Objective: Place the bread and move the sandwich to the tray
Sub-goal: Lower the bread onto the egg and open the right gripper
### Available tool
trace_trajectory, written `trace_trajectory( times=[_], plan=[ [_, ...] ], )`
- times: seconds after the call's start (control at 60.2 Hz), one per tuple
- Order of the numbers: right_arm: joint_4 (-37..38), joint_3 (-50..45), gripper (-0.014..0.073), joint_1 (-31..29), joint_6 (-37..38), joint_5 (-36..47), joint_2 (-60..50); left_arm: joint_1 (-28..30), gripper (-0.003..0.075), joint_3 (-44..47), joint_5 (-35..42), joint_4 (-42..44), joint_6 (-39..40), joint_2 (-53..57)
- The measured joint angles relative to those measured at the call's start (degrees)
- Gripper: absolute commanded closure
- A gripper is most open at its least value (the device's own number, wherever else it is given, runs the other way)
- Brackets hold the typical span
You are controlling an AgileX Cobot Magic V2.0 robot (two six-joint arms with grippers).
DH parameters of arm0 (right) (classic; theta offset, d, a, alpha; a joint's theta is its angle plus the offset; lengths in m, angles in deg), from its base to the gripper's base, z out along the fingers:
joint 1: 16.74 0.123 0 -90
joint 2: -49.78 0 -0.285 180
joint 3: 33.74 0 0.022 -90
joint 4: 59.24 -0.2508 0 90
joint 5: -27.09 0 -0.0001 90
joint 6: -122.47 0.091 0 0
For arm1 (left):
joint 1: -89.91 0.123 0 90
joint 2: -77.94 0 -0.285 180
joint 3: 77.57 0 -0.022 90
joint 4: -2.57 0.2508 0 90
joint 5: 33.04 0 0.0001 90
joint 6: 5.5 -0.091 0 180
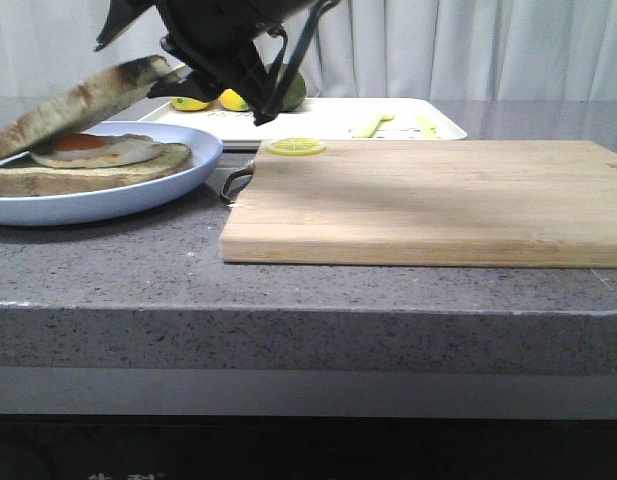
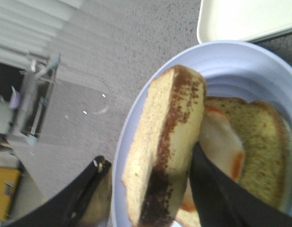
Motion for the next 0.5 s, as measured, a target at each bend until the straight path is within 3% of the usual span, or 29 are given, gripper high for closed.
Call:
trace_trajectory(
  times=[0.332,0.498],
  plan=[
    [19.17,-10.85,0.0189,-6.66,-0.02,-2.38,-12.95,0.00,0.0288,0.00,0.00,0.00,0.00,0.00],
    [33.61,-12.47,0.0192,-10.44,-0.12,-11.99,-20.57,0.00,0.0288,0.00,0.00,0.00,0.00,0.00]
  ],
)
